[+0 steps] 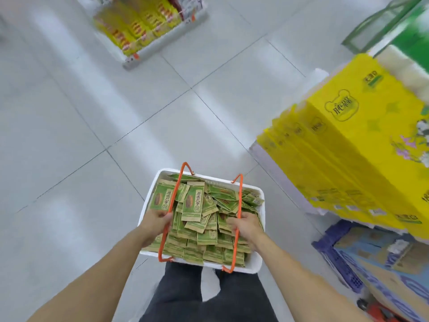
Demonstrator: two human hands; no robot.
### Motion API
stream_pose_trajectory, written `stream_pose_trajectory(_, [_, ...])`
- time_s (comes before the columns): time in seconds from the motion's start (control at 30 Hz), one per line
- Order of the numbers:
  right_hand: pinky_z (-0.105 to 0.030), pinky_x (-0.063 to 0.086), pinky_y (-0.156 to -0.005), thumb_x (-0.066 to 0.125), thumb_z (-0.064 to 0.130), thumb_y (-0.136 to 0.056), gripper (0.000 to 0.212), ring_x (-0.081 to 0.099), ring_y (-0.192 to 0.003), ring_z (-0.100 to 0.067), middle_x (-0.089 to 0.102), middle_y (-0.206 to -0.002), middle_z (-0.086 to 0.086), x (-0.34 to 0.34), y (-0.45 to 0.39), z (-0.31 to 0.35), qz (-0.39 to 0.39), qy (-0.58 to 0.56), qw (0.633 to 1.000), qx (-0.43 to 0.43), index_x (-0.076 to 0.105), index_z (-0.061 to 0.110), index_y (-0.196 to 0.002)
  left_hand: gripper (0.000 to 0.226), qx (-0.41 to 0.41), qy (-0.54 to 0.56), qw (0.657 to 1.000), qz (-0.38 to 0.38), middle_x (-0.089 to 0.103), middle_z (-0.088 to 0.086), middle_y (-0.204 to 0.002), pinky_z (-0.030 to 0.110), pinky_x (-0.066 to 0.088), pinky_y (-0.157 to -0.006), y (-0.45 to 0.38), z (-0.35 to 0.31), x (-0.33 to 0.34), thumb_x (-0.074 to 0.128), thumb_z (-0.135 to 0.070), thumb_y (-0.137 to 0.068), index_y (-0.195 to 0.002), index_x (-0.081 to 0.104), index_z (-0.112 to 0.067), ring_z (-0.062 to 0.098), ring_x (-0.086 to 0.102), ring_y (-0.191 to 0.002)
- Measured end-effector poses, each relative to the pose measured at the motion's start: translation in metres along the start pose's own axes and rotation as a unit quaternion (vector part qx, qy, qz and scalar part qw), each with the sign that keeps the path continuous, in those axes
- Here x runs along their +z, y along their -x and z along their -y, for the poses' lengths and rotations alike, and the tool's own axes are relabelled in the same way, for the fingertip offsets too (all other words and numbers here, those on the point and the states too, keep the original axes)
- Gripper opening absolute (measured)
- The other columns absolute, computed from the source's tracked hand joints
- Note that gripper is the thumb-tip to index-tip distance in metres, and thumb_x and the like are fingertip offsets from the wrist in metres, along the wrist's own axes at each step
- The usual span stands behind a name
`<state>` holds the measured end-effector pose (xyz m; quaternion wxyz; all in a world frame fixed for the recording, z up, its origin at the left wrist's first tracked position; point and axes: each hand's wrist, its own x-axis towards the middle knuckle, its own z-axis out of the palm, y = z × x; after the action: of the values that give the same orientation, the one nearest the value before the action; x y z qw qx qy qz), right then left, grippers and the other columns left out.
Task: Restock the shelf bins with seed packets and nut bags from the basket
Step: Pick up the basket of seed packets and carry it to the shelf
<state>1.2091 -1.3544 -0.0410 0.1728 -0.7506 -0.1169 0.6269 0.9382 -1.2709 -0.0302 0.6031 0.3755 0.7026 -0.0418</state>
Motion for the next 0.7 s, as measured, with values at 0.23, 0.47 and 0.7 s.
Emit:
stream_pose_trajectory(0.23, [-0.036,0.055,-0.082,0.085,0.015,-0.074,0.042,0.068,-0.090,-0.026,0.069,-0.101,-0.015,0.136,0.002,0.121,0.072,0.161,0.984,-0.035,0.061,0.006,-0.107,0.018,-0.033,0.201,0.977,-0.068,0.063,0.014,-0.074,0.056,0.056,-0.086,0.015,0.056,-0.110,0.051,-0.010,-0.101,-0.092,0.061,0.001,0.027,0.063,-0.070])
stream_pose_trajectory(0.47, [-0.027,0.052,-0.082,0.080,0.003,-0.079,0.045,0.066,-0.104,-0.026,0.065,-0.113,-0.017,0.268,0.004,0.254,0.147,0.294,0.937,-0.120,0.054,0.010,-0.114,0.011,-0.031,0.325,0.937,-0.126,0.065,0.021,-0.089,0.045,0.059,-0.081,0.009,0.063,-0.222,0.049,-0.004,-0.100,-0.093,0.057,-0.002,0.028,0.065,-0.076])
stream_pose_trajectory(0.7, [-0.019,0.050,-0.065,0.078,-0.006,-0.076,0.066,0.062,-0.080,-0.011,0.059,-0.094,0.000,0.384,-0.021,0.389,0.191,0.367,0.893,-0.177,0.049,0.000,-0.135,0.015,-0.019,0.401,0.891,-0.212,0.064,0.017,-0.079,0.045,0.060,-0.075,-0.028,0.033,-0.343,0.051,-0.006,-0.100,-0.098,0.061,0.004,0.028,0.064,-0.075])
